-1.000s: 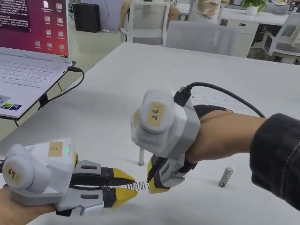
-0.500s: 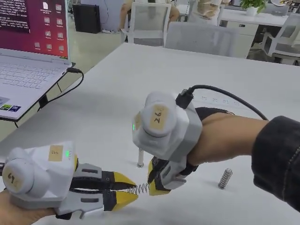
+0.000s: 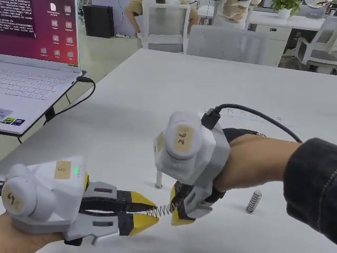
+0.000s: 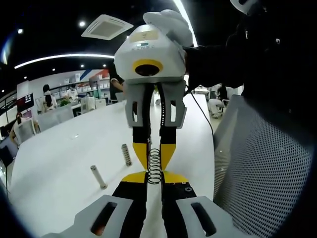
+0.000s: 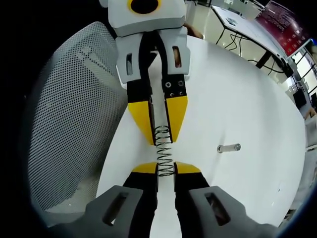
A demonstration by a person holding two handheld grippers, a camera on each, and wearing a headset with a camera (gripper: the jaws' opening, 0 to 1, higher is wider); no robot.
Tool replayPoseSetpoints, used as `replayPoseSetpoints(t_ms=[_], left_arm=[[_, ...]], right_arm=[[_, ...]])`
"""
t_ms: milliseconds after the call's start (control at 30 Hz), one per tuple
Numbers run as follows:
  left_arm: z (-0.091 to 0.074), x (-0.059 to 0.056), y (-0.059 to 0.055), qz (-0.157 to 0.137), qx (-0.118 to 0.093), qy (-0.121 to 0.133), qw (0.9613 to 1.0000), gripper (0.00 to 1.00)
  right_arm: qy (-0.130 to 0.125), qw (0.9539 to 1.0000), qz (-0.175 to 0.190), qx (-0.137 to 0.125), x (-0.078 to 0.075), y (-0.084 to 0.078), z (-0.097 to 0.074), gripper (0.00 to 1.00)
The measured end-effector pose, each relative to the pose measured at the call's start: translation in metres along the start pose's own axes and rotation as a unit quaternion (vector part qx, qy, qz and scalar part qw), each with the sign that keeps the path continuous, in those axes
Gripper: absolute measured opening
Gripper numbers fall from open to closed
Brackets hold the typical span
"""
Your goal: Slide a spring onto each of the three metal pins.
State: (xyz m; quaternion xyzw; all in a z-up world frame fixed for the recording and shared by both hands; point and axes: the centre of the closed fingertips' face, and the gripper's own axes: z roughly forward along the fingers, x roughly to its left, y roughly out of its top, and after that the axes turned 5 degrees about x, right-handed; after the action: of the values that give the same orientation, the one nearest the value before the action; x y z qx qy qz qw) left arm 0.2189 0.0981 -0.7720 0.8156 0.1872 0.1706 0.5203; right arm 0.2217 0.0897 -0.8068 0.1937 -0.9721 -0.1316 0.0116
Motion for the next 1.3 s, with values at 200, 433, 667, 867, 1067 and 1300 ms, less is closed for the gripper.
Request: replayPoseSetpoints(t_ms=[200,433,667,867,1067,1300], left_arm=[[0.001,0.001,-0.002,-0.003,0.000,0.000,1.0000,0.02],[0.001,0.002,-0.005,-0.006,0.007,0.004,1.0000,0.02],[0.001,0.002,-0.006,-0.010,0.006,0.006,0.9999,0.02],[0.002,0.002,-0.006,-0.010,0.006,0.005,0.9999,0.02],[0.005,0.002,-0.007,-0.012,0.005,0.003,0.9999,0.02],[0.010,0.004,-0.006,-0.011,0.006,0.003,0.9999,0.03]], right_arm=[[-0.002,0.9999,0.006,-0.010,-0.001,0.003,-0.005,0.09],[-0.007,0.9996,0.009,-0.028,0.000,0.015,-0.015,0.09],[-0.012,0.9988,0.002,-0.047,0.000,0.028,-0.022,0.09],[-0.013,0.9986,-0.004,-0.051,0.001,0.035,-0.024,0.09],[-0.012,0.9987,-0.008,-0.048,0.002,0.038,-0.024,0.08],[-0.014,0.9989,-0.008,-0.043,0.000,0.039,-0.024,0.08]])
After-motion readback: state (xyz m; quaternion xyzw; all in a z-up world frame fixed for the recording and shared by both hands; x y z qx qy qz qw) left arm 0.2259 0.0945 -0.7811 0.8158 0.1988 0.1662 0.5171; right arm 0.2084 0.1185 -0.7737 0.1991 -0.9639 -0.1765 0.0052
